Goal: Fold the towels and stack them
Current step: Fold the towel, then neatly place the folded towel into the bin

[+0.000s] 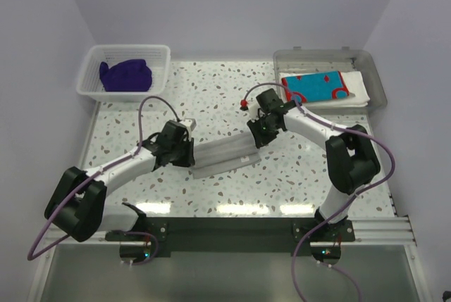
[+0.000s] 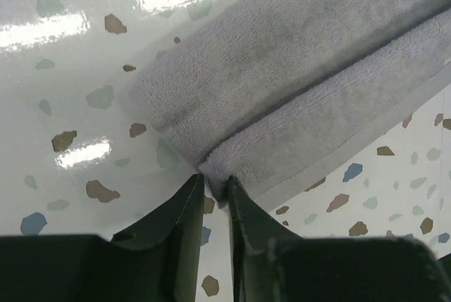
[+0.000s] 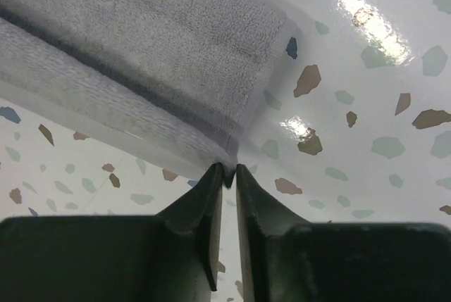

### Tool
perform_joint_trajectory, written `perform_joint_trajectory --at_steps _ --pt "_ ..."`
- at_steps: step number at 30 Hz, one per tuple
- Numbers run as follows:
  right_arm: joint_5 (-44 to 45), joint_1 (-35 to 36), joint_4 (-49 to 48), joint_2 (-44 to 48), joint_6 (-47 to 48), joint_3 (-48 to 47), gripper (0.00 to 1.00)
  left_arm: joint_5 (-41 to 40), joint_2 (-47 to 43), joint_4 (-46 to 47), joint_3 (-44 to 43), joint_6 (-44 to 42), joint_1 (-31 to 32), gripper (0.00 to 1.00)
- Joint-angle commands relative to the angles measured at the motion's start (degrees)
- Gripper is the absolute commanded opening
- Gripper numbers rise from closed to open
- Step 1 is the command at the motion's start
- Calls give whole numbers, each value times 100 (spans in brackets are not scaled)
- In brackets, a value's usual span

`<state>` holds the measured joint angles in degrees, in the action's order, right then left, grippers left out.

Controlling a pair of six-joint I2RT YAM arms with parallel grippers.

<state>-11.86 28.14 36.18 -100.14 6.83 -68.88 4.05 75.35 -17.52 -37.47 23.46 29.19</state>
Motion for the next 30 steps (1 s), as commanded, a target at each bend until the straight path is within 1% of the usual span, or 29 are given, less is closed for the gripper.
perform_joint_trajectory --at_steps 1,2,4,5,7,8,10,11,14,17,19,21,23,24,25,27,28,30 --pt "167 -2 117 64 -33 -46 20 -72 -248 -287 187 88 25 27" --pt "123 7 178 143 -50 -55 24 -11 -293 -305 188 114 25 35" --pt "-70 42 249 275 -111 -64 29 86 -511 -409 144 158 69 41" --pt "-149 51 275 354 -138 -47 31 139 -600 -462 109 176 78 46" --pt "-369 86 328 626 -217 -38 33 227 -915 -611 21 220 122 50" --pt "-431 104 337 731 -261 -20 34 262 -1030 -656 -31 237 122 55" --pt "-623 148 267 1030 -393 32 38 341 -1311 -770 -181 281 148 60" --pt "-660 157 223 1118 -454 33 38 368 -1373 -788 -242 316 157 61" --pt "-730 200 -93 1374 -831 103 39 429 -1445 -780 -488 343 157 63" --pt "-695 227 -532 1409 -1262 234 39 534 -1164 -622 -717 378 192 61" --pt "-616 253 -944 1340 -1587 445 39 588 -823 -472 -858 405 315 58" --pt "-511 262 -1200 1234 -1868 717 39 422 -593 -358 -867 448 568 57" --pt "-423 262 -1585 1076 -2053 919 38 290 -259 -270 -823 553 684 50" --pt "-414 262 -1727 1032 -2202 1138 39 237 -84 -209 -675 589 780 47" --pt "-388 262 -1972 979 -2282 1262 38 167 -12 -173 -560 650 807 42" --pt "-274 262 -2185 865 -2475 1604 38 61 111 -77 -175 808 825 38" --pt "-265 262 -2334 838 -2519 1702 38 -122 129 -76 -33 879 825 35" --pt "-186 271 -2440 777 -2686 1991 38 -290 138 -68 335 1081 816 33"
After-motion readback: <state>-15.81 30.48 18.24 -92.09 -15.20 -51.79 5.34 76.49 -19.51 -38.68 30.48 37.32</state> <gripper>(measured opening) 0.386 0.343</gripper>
